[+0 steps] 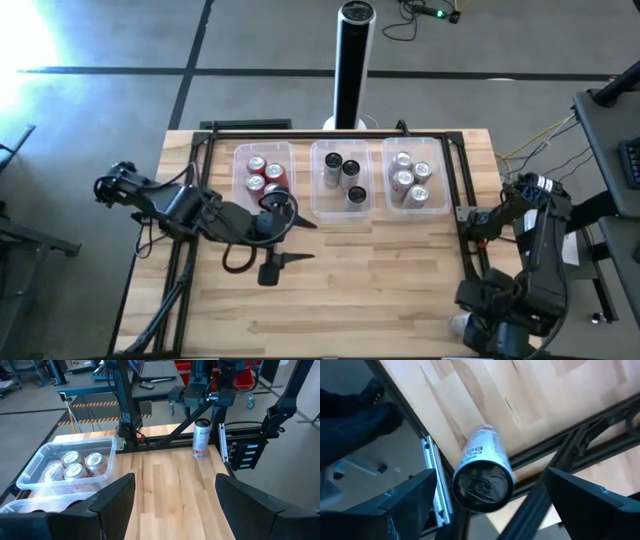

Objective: Sort soda cans
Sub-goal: Put the white-pink soda can into the middle transparent bin, then return to Home Position

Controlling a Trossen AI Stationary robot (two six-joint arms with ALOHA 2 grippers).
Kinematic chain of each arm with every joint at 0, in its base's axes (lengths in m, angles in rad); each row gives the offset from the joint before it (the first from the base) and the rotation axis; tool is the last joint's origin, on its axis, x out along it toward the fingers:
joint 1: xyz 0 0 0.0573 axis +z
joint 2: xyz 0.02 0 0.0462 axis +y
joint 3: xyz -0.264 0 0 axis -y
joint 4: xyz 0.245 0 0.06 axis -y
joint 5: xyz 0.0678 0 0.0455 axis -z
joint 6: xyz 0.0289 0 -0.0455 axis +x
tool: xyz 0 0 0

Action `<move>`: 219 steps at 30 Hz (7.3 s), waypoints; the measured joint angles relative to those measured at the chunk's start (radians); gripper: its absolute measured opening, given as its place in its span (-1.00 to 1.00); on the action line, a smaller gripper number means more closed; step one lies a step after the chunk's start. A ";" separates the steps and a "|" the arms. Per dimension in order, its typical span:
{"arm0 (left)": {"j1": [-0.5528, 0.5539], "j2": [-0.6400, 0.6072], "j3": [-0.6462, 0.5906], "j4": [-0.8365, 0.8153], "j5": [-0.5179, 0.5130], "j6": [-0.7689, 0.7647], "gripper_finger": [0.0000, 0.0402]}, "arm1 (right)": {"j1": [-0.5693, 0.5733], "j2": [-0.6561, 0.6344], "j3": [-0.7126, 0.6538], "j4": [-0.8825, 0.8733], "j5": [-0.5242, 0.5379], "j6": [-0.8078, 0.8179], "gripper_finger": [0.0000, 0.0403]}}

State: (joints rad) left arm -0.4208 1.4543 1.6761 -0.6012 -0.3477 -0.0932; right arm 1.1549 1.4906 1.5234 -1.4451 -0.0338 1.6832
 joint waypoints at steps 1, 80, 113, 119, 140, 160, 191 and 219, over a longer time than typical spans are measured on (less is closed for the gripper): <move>0.000 0.000 -0.010 0.009 0.000 -0.003 0.30 | 0.000 0.000 -0.010 0.014 0.000 0.017 0.81; -0.031 -0.112 -0.002 -0.299 -0.136 -0.252 0.30 | -1.001 0.125 0.486 0.203 0.167 -1.383 0.18; 0.057 -0.174 -0.002 -0.343 -0.299 -0.308 0.30 | -1.306 0.585 0.795 -0.113 0.139 -1.865 0.18; 0.057 -0.168 -0.003 -0.342 -0.299 -0.309 0.30 | -1.309 0.632 0.795 -0.114 0.139 -1.858 0.19; 0.057 -0.165 -0.003 -0.339 -0.297 -0.330 0.30 | -1.311 0.703 0.795 -0.106 0.139 -1.853 0.28; 0.057 -0.165 -0.003 -0.339 -0.296 -0.335 0.30 | -1.311 0.705 0.725 -0.063 0.138 -1.815 0.28; 0.056 -0.161 0.016 -0.309 -0.320 -0.276 0.30 | -1.290 0.456 0.819 -0.073 0.112 -1.733 0.69; 0.108 -0.711 -0.691 0.280 -0.229 0.109 0.30 | -1.150 -0.460 -0.316 1.051 0.113 -1.544 -0.51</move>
State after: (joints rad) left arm -0.3123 0.7437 0.9855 -0.3211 -0.5764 0.0156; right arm 0.0054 1.0309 1.2073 -0.3942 0.0791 0.1392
